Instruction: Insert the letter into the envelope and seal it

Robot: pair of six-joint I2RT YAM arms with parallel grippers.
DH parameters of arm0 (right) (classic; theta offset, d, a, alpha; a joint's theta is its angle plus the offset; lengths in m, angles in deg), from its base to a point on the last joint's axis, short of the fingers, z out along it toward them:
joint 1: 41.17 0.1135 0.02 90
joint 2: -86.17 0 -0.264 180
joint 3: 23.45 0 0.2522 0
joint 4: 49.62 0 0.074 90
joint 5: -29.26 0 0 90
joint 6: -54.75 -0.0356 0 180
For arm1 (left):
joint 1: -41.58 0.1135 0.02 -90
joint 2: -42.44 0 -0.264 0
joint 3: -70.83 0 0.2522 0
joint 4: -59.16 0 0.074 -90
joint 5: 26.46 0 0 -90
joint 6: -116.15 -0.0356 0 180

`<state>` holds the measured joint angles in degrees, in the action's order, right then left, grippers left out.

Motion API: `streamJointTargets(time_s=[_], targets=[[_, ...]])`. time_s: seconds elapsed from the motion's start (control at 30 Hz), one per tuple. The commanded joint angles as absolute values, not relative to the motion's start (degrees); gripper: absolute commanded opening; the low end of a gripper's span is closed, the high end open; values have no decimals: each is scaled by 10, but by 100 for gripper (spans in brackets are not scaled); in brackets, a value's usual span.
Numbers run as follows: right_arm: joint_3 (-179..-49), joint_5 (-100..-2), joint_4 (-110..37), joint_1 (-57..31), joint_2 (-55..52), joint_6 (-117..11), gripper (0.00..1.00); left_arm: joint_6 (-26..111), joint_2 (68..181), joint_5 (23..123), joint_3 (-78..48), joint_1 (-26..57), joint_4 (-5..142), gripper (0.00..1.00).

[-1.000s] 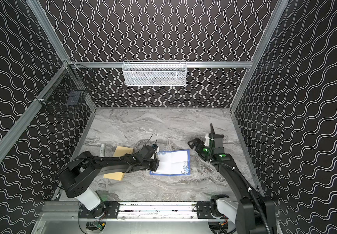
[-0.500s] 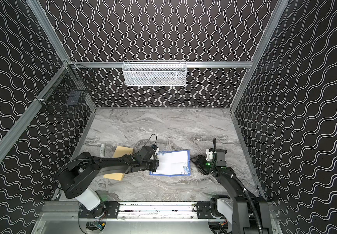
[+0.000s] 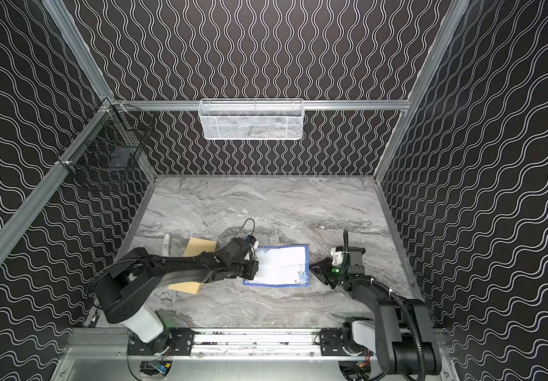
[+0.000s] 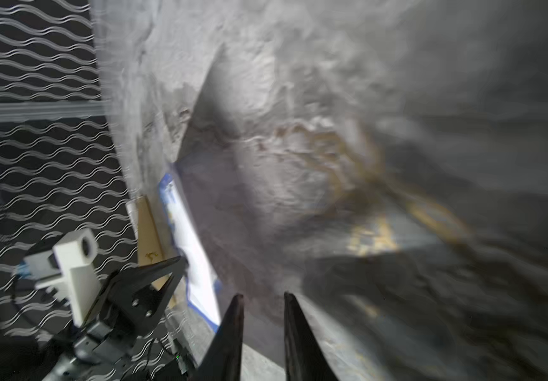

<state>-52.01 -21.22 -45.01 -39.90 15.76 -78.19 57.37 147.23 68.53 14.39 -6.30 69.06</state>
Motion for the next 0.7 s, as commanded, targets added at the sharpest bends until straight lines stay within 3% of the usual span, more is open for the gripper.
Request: streamJointTargets(time_s=[0.0,0.67], targets=[[-520,-166,-552,-373,145,-814,24,568,1481,685,147,-63,736,0],[-529,-161,-700,-264,133,-914,28,564,1478,686,149,-63,736,0]])
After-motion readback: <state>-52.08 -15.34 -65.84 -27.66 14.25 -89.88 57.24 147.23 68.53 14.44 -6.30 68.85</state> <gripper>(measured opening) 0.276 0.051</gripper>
